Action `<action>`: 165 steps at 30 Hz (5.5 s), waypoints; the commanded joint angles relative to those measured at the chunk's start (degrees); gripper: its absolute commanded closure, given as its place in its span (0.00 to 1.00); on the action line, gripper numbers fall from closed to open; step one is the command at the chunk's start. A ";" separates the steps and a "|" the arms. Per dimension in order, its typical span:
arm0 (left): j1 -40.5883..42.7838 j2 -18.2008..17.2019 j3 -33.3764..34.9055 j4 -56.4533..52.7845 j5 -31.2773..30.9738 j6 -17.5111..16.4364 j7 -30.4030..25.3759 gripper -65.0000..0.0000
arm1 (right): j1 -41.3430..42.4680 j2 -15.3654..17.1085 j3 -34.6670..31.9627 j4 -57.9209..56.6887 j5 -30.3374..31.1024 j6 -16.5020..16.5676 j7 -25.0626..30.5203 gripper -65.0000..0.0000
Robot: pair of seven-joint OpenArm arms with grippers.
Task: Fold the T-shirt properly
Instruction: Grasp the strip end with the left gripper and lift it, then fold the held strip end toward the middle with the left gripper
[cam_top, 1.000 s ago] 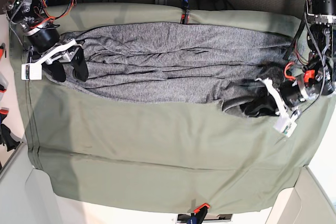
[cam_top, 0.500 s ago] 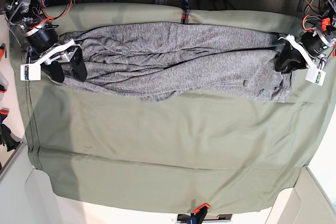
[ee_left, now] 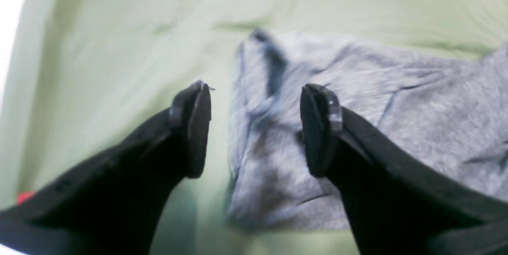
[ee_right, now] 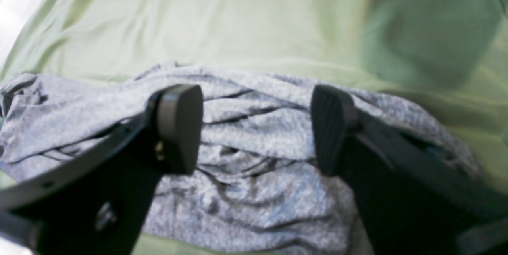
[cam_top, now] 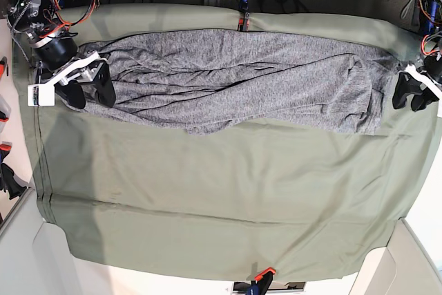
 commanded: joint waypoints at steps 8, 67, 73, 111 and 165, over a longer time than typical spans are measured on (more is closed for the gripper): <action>-0.15 -4.00 -1.22 -17.64 -15.74 -7.55 1.86 0.40 | 0.26 0.46 0.15 1.11 1.09 0.46 1.27 0.35; -10.95 -1.62 16.83 -20.22 -15.67 -7.55 4.66 0.37 | 0.28 0.42 0.15 1.11 2.60 0.46 0.70 0.35; -11.10 0.17 16.83 -20.22 -8.96 -7.55 2.69 0.74 | 0.44 0.42 0.15 1.11 2.60 0.44 0.72 0.35; -3.80 -2.47 18.91 18.38 29.83 8.24 -17.99 1.00 | 0.42 0.42 0.15 1.11 2.16 0.44 1.75 0.35; -3.48 8.68 43.45 17.27 16.72 2.60 -11.78 0.42 | 1.70 0.15 -3.67 -9.11 -15.61 -5.88 10.40 0.35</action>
